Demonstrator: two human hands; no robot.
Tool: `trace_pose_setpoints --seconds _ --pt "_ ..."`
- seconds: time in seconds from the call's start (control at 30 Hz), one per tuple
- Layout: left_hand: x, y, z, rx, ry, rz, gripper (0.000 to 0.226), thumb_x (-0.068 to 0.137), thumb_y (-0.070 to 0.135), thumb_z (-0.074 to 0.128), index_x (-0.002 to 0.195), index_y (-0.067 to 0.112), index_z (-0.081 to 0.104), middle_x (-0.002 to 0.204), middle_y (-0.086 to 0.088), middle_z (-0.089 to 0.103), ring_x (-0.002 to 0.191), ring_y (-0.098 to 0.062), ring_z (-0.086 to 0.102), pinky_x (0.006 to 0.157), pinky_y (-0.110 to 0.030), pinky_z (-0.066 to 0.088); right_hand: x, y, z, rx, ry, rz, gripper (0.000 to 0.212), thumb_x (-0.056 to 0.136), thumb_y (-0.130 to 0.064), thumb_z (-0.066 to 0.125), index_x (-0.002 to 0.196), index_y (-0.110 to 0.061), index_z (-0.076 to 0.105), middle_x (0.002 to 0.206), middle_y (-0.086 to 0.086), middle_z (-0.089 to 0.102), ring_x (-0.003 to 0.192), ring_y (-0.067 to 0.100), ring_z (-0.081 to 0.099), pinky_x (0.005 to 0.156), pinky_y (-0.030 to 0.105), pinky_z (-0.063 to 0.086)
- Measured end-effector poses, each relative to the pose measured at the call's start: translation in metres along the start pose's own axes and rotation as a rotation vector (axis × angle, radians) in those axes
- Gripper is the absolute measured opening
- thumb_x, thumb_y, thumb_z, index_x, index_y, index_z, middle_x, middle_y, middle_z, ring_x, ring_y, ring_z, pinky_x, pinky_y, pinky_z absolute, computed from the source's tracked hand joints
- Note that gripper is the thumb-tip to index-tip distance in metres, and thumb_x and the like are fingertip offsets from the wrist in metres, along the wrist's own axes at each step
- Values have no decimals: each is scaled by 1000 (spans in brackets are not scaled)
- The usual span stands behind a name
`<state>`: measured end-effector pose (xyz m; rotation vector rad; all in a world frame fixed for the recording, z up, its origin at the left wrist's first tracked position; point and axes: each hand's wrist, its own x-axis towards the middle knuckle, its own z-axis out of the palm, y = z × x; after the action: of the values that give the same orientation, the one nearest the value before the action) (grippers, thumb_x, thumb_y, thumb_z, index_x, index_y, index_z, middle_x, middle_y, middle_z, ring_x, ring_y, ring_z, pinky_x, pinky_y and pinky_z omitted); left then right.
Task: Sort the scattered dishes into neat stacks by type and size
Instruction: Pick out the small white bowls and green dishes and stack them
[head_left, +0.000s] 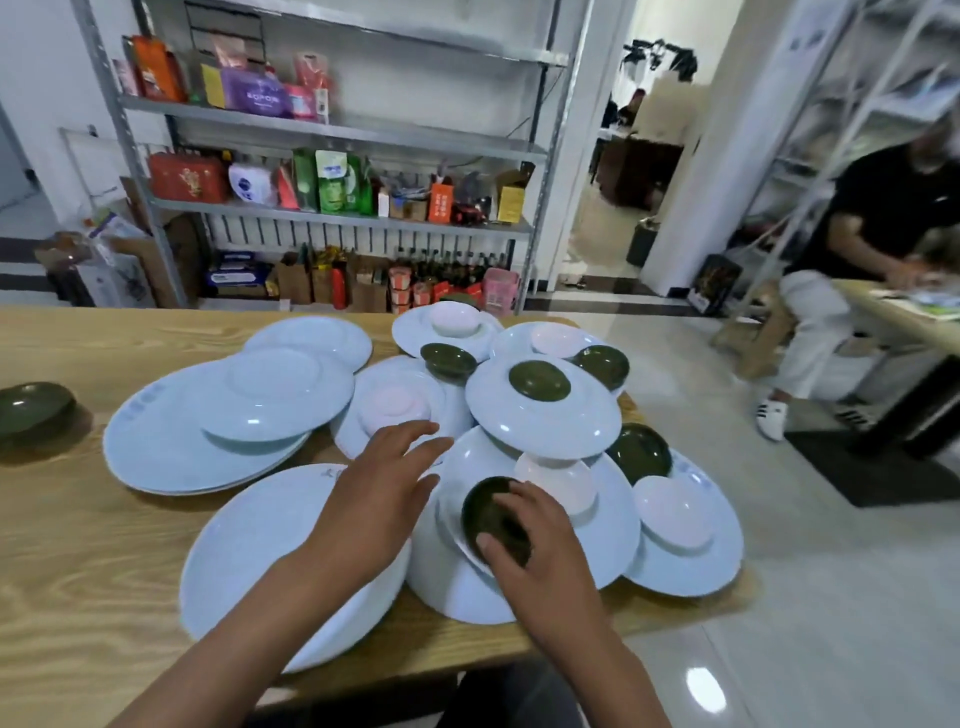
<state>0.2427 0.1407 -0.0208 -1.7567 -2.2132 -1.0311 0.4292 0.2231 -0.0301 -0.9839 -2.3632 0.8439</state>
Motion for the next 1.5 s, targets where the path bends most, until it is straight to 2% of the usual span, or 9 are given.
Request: trace_pose_setpoints --seconds 0.33,0.53,0.73,0.87,1.0,1.13,1.27,1.37,1.5 --pt "-15 14 13 -54 -174 -27 37 92 23 59 127 33 58 134 11 50 126 -10 42 96 -25 39 -3 8 -7 -26 -13 26 27 91 -30 62 118 -29 64 142 -19 41 137 -1 27 115 28 29" --pt "-19 9 8 -61 -199 -7 34 95 19 53 125 32 60 132 11 51 123 -9 43 94 -21 36 -1 4 -13 31 66 100 9 88 -30 66 94 -33 73 131 -22 53 124 -3 40 96 9 32" --pt "-19 15 7 -93 -221 19 37 91 9 54 122 27 63 130 8 54 121 -13 47 97 -27 41 -3 5 -11 105 78 174 17 84 -16 69 94 -29 76 118 -17 64 112 0 54 100 29 48" --pt "-24 20 6 -118 -241 28 39 91 8 53 123 27 62 130 11 52 120 -8 45 98 -22 38 -4 5 -10 171 126 202 30 82 -1 62 83 -27 77 108 -17 67 106 0 58 95 18 47" --pt "-29 17 6 -124 -248 55 35 90 18 59 122 30 62 127 16 51 119 -4 44 97 -22 40 -2 -2 -12 259 193 250 36 81 1 60 70 -31 72 96 -21 70 94 -6 62 76 1 43" --pt "-32 14 9 -124 -218 50 27 89 28 63 115 29 67 124 13 55 115 -6 48 94 -24 43 6 -11 -7 262 180 253 32 81 0 60 72 -28 73 92 -20 70 91 -5 62 80 7 45" --pt "-33 13 4 -88 -129 47 28 88 35 51 105 27 71 113 11 62 103 -8 56 83 -19 44 13 -28 2 246 169 194 29 83 -2 59 76 -25 75 89 -19 69 89 -5 62 82 12 48" --pt "-32 7 -11 -72 -46 50 23 87 31 55 101 24 72 108 10 64 96 -8 57 78 -19 44 23 -44 7 254 185 92 30 84 -1 57 80 -26 74 91 -19 68 93 -2 63 87 23 52" --pt "-36 -15 -39 -11 70 -9 20 84 16 70 102 23 72 106 9 66 93 -10 59 77 -25 48 35 -79 23 136 110 -113 30 89 -8 54 109 -23 71 118 -14 63 114 0 53 102 19 41"
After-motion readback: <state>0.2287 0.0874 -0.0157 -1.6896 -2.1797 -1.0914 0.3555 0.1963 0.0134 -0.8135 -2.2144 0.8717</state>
